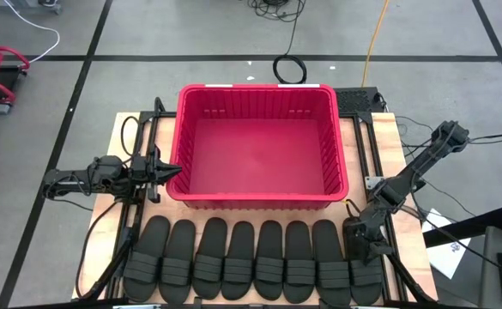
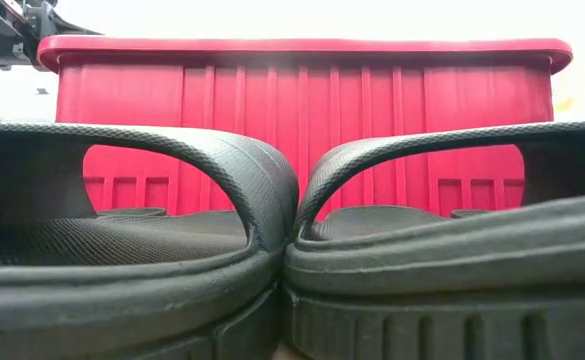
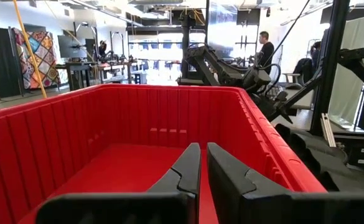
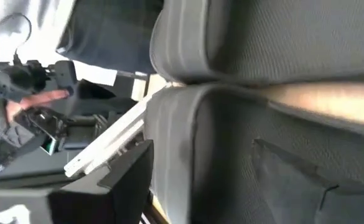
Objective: Pick and place slides into bin
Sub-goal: Put the black slipper into the bin
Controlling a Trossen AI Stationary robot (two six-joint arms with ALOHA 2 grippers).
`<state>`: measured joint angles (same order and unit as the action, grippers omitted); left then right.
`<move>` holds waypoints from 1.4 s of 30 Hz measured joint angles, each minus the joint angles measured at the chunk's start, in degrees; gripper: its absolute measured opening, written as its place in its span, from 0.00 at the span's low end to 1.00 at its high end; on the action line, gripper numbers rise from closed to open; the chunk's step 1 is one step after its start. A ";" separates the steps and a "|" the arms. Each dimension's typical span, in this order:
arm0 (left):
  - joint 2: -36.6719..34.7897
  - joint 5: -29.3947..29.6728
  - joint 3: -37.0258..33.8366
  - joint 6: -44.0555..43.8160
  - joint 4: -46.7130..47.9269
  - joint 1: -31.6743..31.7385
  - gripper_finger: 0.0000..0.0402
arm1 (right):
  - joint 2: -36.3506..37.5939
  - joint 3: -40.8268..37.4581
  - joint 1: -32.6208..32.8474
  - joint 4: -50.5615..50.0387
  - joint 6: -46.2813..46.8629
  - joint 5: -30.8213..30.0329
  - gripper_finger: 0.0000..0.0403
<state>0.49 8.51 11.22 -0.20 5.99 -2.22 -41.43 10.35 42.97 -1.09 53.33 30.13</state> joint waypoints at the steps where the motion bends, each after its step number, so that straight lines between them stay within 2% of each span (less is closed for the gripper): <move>1: 0.00 0.00 0.00 -0.01 -0.01 -0.02 0.08 | -0.35 -0.03 0.54 0.58 0.01 0.02 0.65; 7: 0.00 0.00 0.00 0.08 0.01 -0.02 0.08 | -2.41 -0.05 4.95 6.08 0.01 -0.22 0.65; 11: 0.00 0.03 0.00 0.27 0.07 -0.01 0.08 | -5.05 -0.05 7.47 7.08 -0.34 -4.18 0.61; 14: 0.00 0.07 0.00 0.29 0.36 -0.01 0.08 | -6.90 -0.05 7.79 7.32 0.75 -6.14 0.56; 22: 0.00 0.46 0.00 2.45 0.45 0.00 0.08 | -11.13 -0.05 7.77 13.40 -0.42 -6.30 0.47; 26: 0.00 0.46 0.00 2.64 0.43 -0.01 0.08 | -12.86 -0.05 7.77 15.17 1.44 -6.14 0.35; 31: 0.00 0.46 0.00 1.34 0.43 0.00 0.08 | -13.32 -0.16 7.79 21.57 3.35 -6.08 0.06; 35: 0.00 0.46 0.00 1.40 0.44 0.00 0.08 | -13.32 -0.03 7.77 22.79 7.21 -5.90 0.03; 42: 0.00 0.45 0.00 1.39 0.43 -0.01 0.08 | -11.76 2.02 7.75 19.47 8.37 -4.40 0.01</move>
<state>0.49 8.95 11.22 1.19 6.42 -2.24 -53.19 12.37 50.72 18.38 61.70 25.73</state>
